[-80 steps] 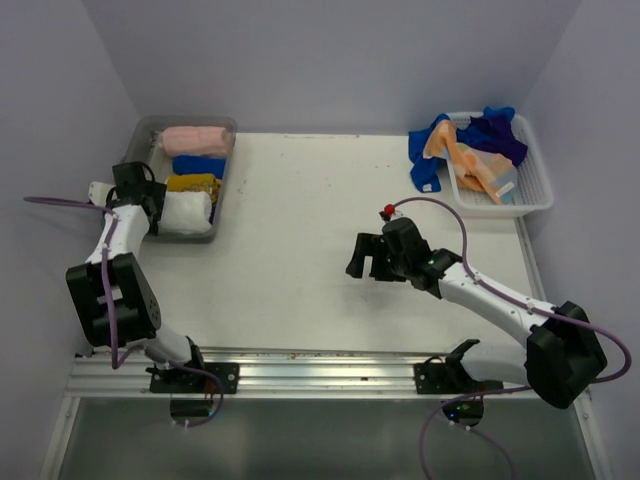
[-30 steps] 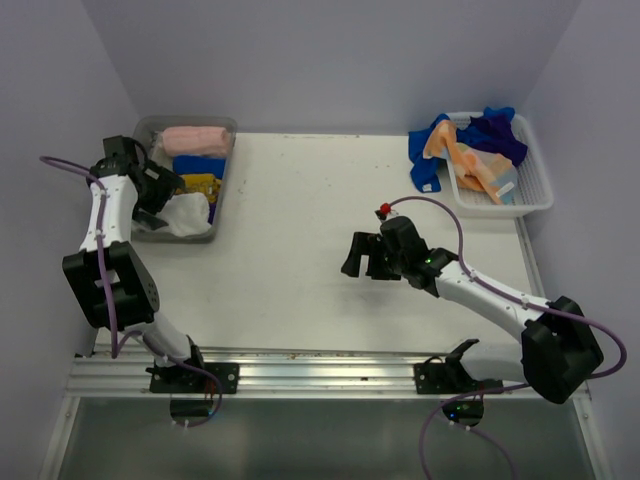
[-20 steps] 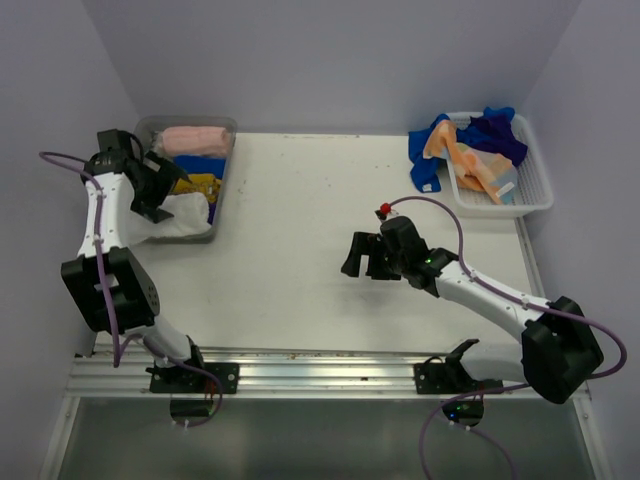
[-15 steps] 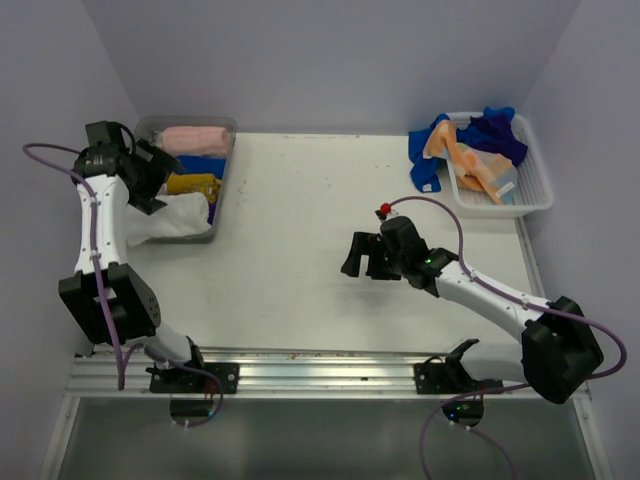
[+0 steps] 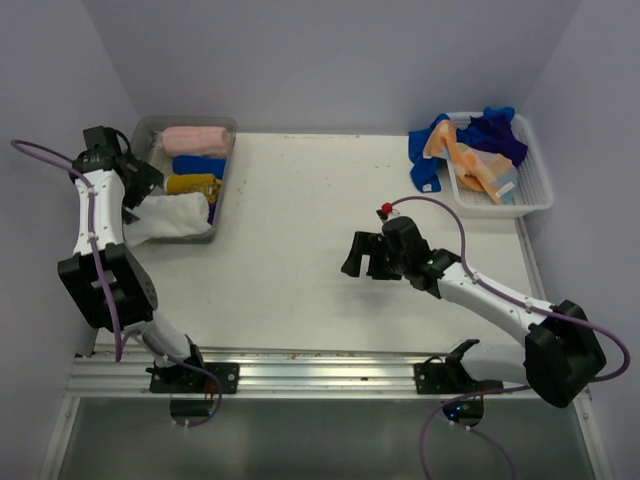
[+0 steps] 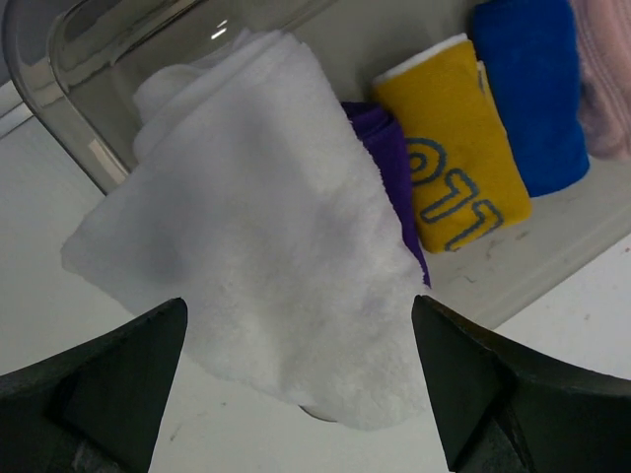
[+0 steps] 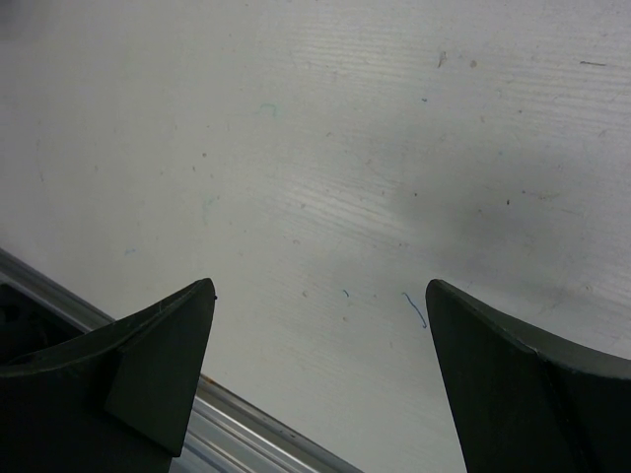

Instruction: Roll the towels

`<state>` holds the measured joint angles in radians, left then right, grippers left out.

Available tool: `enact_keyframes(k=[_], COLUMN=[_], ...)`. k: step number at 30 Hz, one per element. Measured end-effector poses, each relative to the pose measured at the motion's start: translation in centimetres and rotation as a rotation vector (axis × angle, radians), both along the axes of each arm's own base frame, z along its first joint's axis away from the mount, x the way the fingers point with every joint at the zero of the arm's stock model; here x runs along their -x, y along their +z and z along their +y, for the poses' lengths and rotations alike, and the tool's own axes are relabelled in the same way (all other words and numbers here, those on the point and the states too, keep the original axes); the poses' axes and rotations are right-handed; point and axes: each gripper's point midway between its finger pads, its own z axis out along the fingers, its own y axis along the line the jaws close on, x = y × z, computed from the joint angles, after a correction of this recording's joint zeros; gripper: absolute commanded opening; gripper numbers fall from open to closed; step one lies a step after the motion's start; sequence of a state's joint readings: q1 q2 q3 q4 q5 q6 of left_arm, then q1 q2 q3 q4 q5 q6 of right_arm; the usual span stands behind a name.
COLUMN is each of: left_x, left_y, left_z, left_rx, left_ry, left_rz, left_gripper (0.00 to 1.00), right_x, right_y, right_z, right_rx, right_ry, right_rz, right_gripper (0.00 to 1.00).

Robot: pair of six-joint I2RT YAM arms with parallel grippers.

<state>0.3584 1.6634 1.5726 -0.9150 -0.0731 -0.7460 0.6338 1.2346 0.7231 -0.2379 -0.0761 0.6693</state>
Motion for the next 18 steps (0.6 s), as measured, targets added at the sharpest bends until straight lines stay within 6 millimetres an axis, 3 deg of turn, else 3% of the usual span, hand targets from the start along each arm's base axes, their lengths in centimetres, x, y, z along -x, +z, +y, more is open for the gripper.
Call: enact_keyframes(k=[10, 18], left_x=[2.1, 3.7], left_y=[-3.6, -3.5], left_z=[1.2, 1.0], left_rx=[-0.054, -0.087], left_ry=[0.016, -0.023], left_rz=[0.13, 0.14], left_gripper=[1.0, 1.0], right_x=[0.3, 0.0], right_y=[-0.5, -0.8], right_z=[0.3, 0.6], right_rx=[-0.001, 0.006], right_ry=[0.016, 0.019], right_rz=[0.024, 0.039], right_gripper=[0.92, 0.91])
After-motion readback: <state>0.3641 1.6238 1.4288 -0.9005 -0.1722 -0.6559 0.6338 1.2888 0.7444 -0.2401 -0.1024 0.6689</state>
